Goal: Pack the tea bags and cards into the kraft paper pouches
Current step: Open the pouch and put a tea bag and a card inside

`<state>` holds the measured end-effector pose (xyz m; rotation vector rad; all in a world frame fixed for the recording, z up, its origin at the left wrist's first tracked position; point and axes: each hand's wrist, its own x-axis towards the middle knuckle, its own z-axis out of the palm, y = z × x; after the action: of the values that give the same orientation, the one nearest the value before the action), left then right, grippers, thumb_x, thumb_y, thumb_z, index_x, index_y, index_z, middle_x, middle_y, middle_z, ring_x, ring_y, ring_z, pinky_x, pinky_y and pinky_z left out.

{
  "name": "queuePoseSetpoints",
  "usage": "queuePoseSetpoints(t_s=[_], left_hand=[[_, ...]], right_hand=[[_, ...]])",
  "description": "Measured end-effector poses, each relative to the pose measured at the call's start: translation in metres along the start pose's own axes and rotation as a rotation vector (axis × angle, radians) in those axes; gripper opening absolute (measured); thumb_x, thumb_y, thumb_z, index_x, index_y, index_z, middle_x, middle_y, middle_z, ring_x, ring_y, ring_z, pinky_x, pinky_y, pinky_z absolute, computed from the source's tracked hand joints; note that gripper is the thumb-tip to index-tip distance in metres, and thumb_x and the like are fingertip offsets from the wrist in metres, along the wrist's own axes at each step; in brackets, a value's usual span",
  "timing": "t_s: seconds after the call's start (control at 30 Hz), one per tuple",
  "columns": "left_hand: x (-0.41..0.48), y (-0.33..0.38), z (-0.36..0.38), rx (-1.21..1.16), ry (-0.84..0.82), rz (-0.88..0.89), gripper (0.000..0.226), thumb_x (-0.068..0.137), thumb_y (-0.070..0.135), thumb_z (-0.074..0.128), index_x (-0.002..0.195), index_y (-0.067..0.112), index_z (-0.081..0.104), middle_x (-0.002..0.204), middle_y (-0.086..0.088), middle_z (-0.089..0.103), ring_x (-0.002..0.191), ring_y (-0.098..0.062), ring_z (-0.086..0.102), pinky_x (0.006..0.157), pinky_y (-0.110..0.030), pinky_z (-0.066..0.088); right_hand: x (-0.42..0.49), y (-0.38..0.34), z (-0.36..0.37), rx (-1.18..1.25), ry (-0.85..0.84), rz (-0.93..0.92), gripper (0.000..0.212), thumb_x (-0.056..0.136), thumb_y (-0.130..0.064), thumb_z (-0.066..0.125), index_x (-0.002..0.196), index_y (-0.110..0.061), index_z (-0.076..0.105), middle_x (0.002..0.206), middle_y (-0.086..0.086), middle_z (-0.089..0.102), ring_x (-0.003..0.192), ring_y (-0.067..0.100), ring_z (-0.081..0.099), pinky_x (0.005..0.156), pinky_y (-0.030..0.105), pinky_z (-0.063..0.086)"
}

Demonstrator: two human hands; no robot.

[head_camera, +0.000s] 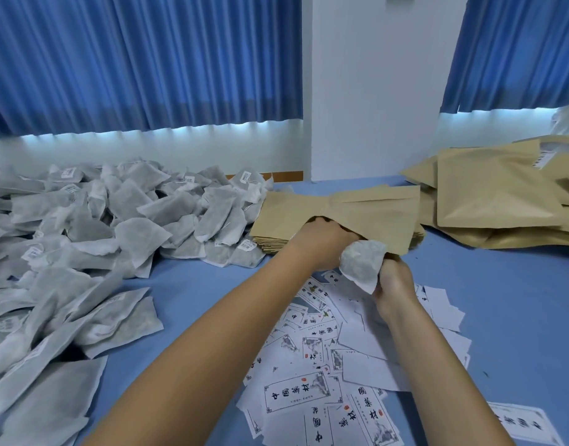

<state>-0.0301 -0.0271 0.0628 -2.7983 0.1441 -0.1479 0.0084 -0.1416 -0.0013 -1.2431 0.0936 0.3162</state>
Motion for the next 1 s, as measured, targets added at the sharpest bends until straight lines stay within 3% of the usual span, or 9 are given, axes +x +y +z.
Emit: queuePoseSetpoints(t_s=[0.13,0.27,0.37,0.5,0.57,0.63,0.73,0.9,1.0], left_hand=[[0.003,0.002,0.002,-0.028,-0.101,-0.178,0.018,0.088,0.018,0.053,0.104,0.020,0.062,0.081,0.001,0.055,0.073,-0.021,0.052,0.063,-0.029,0.041],[0.001,0.002,-0.003,-0.013,-0.004,-0.218,0.023,0.087,0.029,0.055,0.109,0.023,0.060,0.092,-0.002,0.060,0.079,-0.024,0.050,0.069,-0.031,0.039],[-0.006,-0.004,0.004,0.081,0.100,-0.058,0.030,0.089,0.034,0.054,0.117,0.024,0.056,0.098,-0.006,0.060,0.093,-0.029,0.056,0.066,-0.031,0.037],[-0.015,-0.006,0.016,0.150,0.070,0.034,0.041,0.088,0.025,0.052,0.129,0.027,0.049,0.108,-0.010,0.057,0.098,-0.033,0.053,0.066,-0.033,0.036],[-0.018,-0.003,0.019,0.092,0.025,-0.066,0.032,0.088,0.024,0.052,0.119,0.023,0.056,0.103,-0.010,0.061,0.093,-0.033,0.055,0.067,-0.033,0.039],[-0.019,-0.002,0.020,-0.061,0.006,-0.206,0.015,0.086,0.023,0.054,0.097,0.019,0.061,0.096,-0.007,0.063,0.085,-0.029,0.058,0.066,-0.031,0.039],[-0.016,-0.003,0.015,-0.372,0.012,-0.451,0.005,0.083,0.017,0.050,0.079,0.015,0.052,0.090,-0.008,0.063,0.075,-0.026,0.054,0.066,-0.030,0.040],[-0.009,-0.002,0.010,-0.735,0.166,-0.617,0.026,0.091,0.030,0.045,0.102,0.013,0.062,0.106,-0.009,0.064,0.096,-0.029,0.060,0.076,-0.033,0.045],[0.001,-0.002,0.008,-0.410,0.192,-0.753,0.030,0.094,0.026,0.048,0.121,0.013,0.054,0.121,-0.011,0.054,0.114,-0.029,0.053,0.082,-0.035,0.045]], right_hand=[[-0.006,0.001,0.007,-0.135,-0.021,-0.039,0.020,0.097,-0.009,0.044,0.111,-0.012,0.058,0.091,0.005,0.064,0.071,0.012,0.057,0.055,0.021,0.042],[-0.009,-0.008,0.003,-0.034,-0.088,-0.022,0.027,0.093,0.004,0.036,0.103,0.001,0.061,0.064,0.011,0.068,0.044,0.019,0.061,0.039,0.021,0.043],[-0.008,-0.008,-0.006,0.009,-0.041,-0.057,0.031,0.091,0.002,0.033,0.100,-0.006,0.061,0.068,0.006,0.071,0.048,0.019,0.066,0.044,0.027,0.052],[-0.003,0.003,-0.001,-0.255,-0.040,-0.130,0.035,0.097,-0.025,0.034,0.095,-0.007,0.064,0.093,0.017,0.070,0.085,0.033,0.066,0.073,0.043,0.053],[-0.002,0.009,0.003,-0.365,-0.027,-0.222,0.035,0.099,-0.020,0.032,0.099,0.001,0.060,0.096,0.019,0.066,0.092,0.034,0.062,0.074,0.040,0.049],[-0.003,0.011,0.005,-0.417,-0.033,-0.272,0.032,0.100,-0.014,0.031,0.100,0.004,0.057,0.090,0.017,0.065,0.087,0.035,0.063,0.063,0.034,0.046],[-0.011,0.010,0.009,-0.300,-0.235,-0.215,0.035,0.101,-0.010,0.020,0.107,0.003,0.052,0.076,0.018,0.072,0.067,0.037,0.070,0.053,0.028,0.053],[-0.027,0.015,0.021,-0.303,-0.427,-0.205,0.034,0.098,0.003,0.014,0.116,0.007,0.043,0.063,0.013,0.069,0.053,0.031,0.067,0.051,0.033,0.057],[-0.039,0.022,0.029,-0.322,-0.569,-0.204,0.029,0.097,0.003,0.018,0.107,0.009,0.045,0.058,0.015,0.067,0.051,0.033,0.067,0.048,0.035,0.056]])
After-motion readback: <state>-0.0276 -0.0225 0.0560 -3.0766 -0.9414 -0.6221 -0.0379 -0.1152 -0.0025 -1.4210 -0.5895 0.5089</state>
